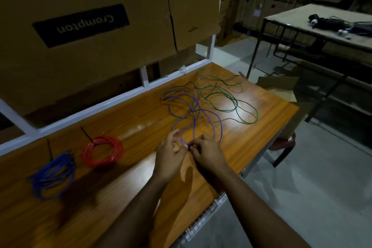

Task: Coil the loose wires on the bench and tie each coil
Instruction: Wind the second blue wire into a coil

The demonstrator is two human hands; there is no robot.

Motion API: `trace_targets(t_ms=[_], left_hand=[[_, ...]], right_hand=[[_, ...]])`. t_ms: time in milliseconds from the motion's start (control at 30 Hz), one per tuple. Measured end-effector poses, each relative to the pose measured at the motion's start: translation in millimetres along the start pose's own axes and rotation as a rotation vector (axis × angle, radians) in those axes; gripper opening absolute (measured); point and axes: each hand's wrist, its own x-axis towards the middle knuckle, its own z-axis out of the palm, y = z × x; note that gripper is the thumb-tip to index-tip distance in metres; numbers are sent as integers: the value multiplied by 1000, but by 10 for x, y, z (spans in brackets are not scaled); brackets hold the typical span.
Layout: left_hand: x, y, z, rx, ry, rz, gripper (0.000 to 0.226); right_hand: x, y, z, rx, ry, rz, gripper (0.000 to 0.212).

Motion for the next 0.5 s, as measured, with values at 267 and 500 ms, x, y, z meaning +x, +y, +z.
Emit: trace_targets(t_ms=[267, 500], left_hand=[[138, -345, 73, 184, 155, -116, 41], [79, -438, -68, 128, 149, -188, 31]], right_hand=[[-175, -2, -64, 239, 177, -109, 16], [33, 193, -201, 343, 303, 290, 38]])
